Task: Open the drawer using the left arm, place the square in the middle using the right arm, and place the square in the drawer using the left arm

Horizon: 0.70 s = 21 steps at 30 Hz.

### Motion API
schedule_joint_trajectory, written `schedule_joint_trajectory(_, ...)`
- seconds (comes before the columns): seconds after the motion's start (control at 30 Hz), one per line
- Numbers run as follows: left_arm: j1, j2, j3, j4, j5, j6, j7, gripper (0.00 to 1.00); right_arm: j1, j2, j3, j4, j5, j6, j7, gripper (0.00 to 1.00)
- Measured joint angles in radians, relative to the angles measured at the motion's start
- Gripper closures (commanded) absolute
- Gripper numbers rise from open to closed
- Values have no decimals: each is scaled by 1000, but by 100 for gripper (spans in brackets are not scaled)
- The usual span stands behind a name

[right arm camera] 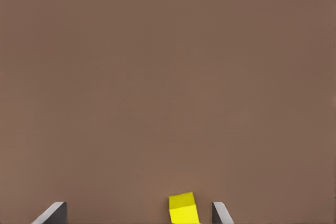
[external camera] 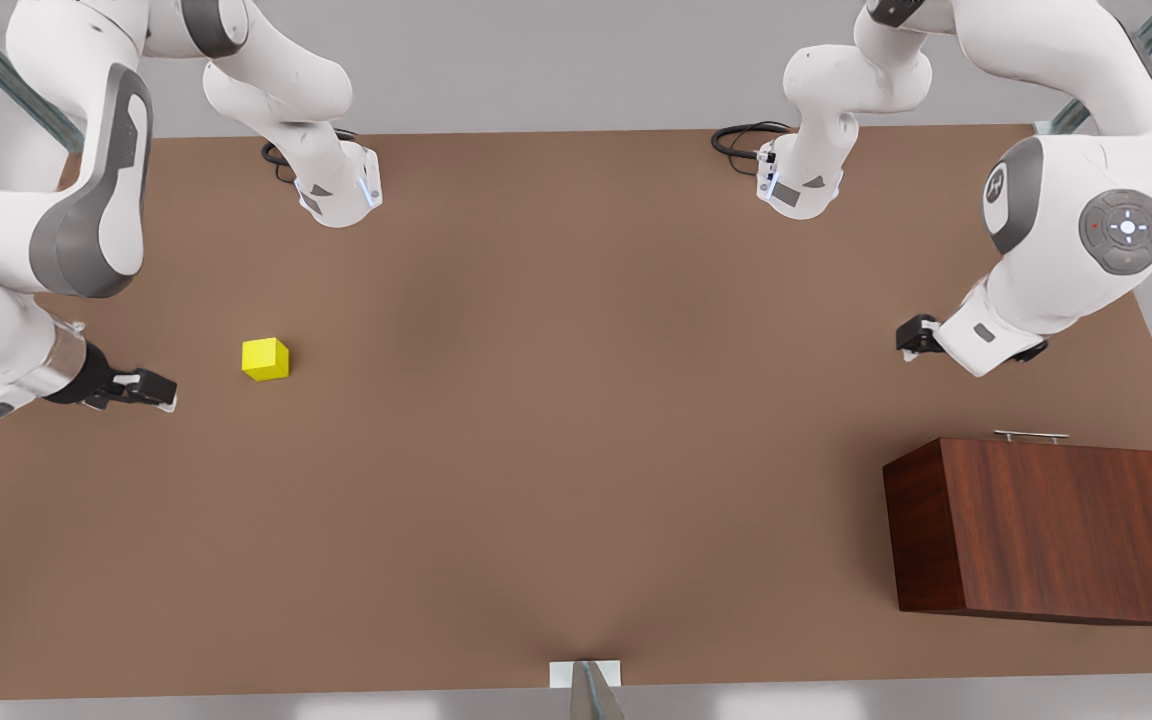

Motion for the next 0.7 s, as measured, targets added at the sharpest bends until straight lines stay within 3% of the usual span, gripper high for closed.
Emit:
schedule_joint_trajectory(0.07,3,2,0,-2,5,3,-5,0,-8,-39,15,-83,13,1,0,0)
schedule_joint_trajectory(0.17,4,-129,38,-231,7,157,-254,0,-2,-67,22,-186,16,18,-1,0)
schedule_joint_trajectory(0.23,-6,-251,84,-471,6,402,-518,0,-1,-88,46,-295,20,52,-31,0)
schedule_joint_trajectory(0.4,-1,-311,163,-710,2,707,-887,0,-22,-99,45,-581,15,290,-128,0)
schedule_joint_trajectory(0.47,16,-310,188,-764,0,784,-976,0,-56,-91,39,-720,15,445,-207,0)
schedule_joint_trajectory(0.7,8,-280,240,-839,-142,931,-1114,0,-56,-25,-15,-906,14,673,-285,0)
